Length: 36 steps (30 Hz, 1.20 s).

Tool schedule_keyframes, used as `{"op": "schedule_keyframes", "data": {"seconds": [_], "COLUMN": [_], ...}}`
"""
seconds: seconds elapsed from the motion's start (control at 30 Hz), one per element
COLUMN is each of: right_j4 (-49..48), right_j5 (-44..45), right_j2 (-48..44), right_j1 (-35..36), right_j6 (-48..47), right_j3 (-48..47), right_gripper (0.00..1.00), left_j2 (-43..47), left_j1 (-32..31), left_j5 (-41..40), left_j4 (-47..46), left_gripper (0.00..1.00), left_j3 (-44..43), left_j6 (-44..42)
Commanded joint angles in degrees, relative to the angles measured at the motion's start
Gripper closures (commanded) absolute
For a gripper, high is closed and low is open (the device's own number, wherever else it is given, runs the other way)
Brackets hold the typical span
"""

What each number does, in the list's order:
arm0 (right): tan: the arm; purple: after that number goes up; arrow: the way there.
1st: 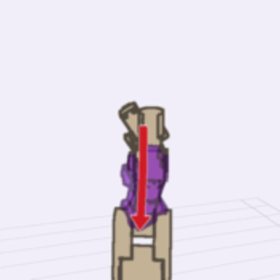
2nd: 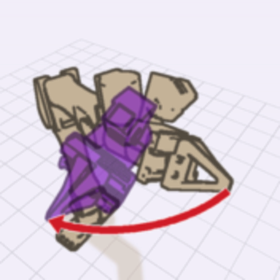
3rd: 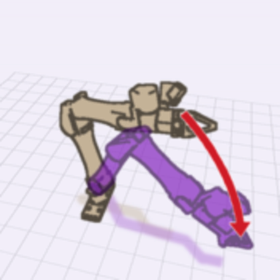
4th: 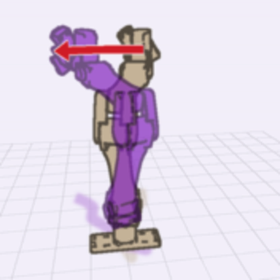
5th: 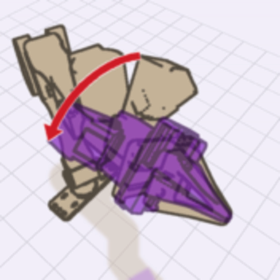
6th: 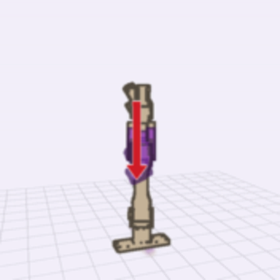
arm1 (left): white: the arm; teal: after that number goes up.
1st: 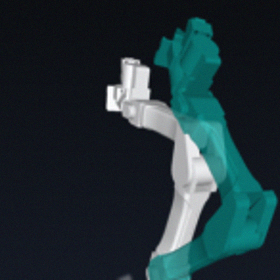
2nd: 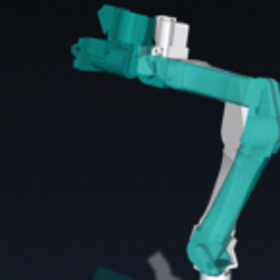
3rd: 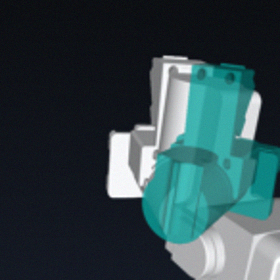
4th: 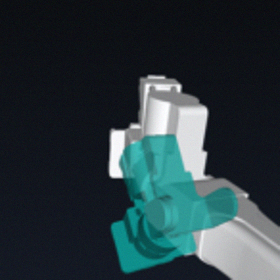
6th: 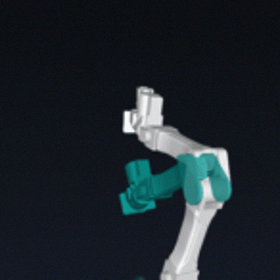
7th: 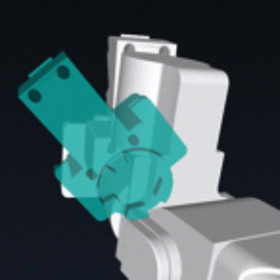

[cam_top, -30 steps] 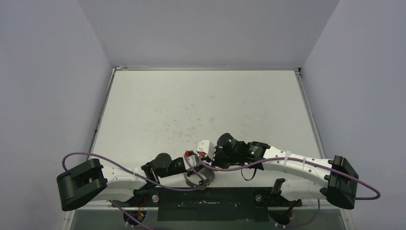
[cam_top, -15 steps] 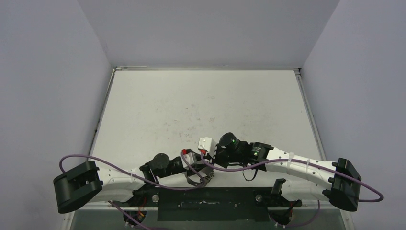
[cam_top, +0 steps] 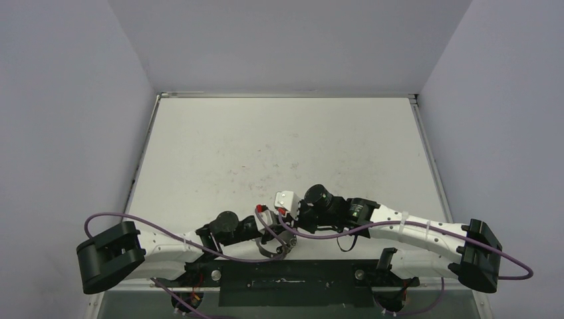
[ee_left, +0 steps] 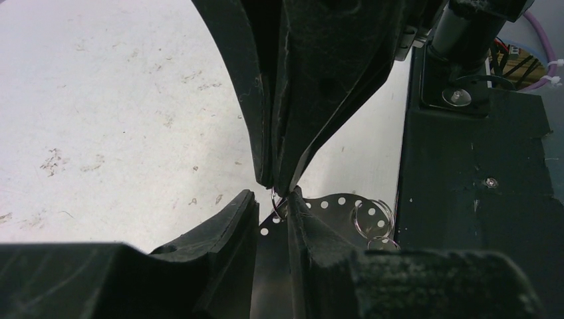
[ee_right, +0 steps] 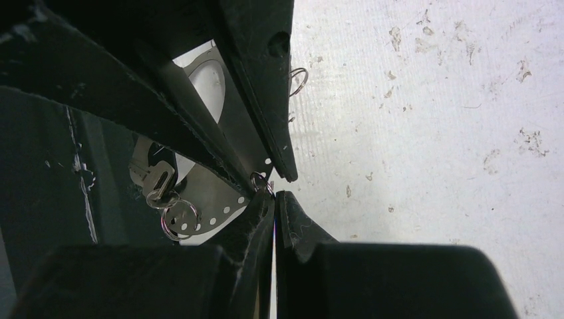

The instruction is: Put the keys on the keyring

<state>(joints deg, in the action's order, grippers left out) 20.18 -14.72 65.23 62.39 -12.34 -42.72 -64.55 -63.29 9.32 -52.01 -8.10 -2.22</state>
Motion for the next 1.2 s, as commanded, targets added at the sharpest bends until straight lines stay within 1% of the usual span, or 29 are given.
{"op": "schedule_keyframes", "data": {"seconds": [0.0,0.1,0.2,0.5,0.57,0.67,0.7,0.8,0.87,1.0,1.1,1.17], "right_j4": [-2.1,-1.99,-1.88,-3.05,-3.92,-6.15,-6.85,-8.98,-10.42,-14.07,-18.54,-22.52], "right_j5": [-0.3,-0.39,-0.4,-0.99,-1.41,-1.86,-1.99,-3.01,-4.41,-9.31,-13.91,-17.08], "right_j2": [-1.64,-1.68,-1.69,-3.07,-4.1,-6.59,-7.6,-10.77,-12.79,-15.95,-17.79,-18.65], "right_j1": [0.69,0.83,0.84,0.78,0.73,0.51,0.32,-0.46,-1.35,-4.46,-8.03,-9.92], "right_j6": [0.4,0.22,-0.22,-2.14,-2.73,-3.02,-3.04,-3.29,-3.45,-3.76,-3.38,-2.78], "right_j3": [-1.62,-1.67,-1.75,-1.3,-0.75,0.79,1.37,3.23,4.56,7.63,10.63,12.48], "right_gripper": [1.0,1.0,1.0,1.0,0.96,0.76,0.71,0.62,0.61,0.61,0.61,0.61], "left_j2": [-1.16,-1.06,-0.8,2.89,4.15,5.96,6.54,8.38,9.45,11.74,14.05,15.89], "left_j1": [-0.26,-0.26,-0.26,-0.26,-0.26,-0.26,-0.26,-0.26,-0.26,-0.26,-0.26,-0.26], "left_j5": [-0.6,-0.85,-0.2,-1.6,-1.84,-2.26,-2.36,-2.75,-2.84,-2.18,-1.41,-0.71], "left_j4": [-2.14,-2.21,-0.78,1.99,2.91,4.04,4.22,4.5,4.47,3.5,0.29,-0.23], "left_gripper": [0.81,0.87,1.0,1.0,1.0,1.0,1.0,1.0,1.0,1.0,1.0,1.0], "left_j3": [-2.63,-2.78,-3.24,-1.85,-1.51,-0.86,-0.6,0.23,0.78,2.28,4.25,5.15], "left_j6": [0.11,-0.33,-1.22,-1.37,-1.35,-1.38,-1.38,-1.39,-1.44,-1.74,-1.91,-2.19]}}
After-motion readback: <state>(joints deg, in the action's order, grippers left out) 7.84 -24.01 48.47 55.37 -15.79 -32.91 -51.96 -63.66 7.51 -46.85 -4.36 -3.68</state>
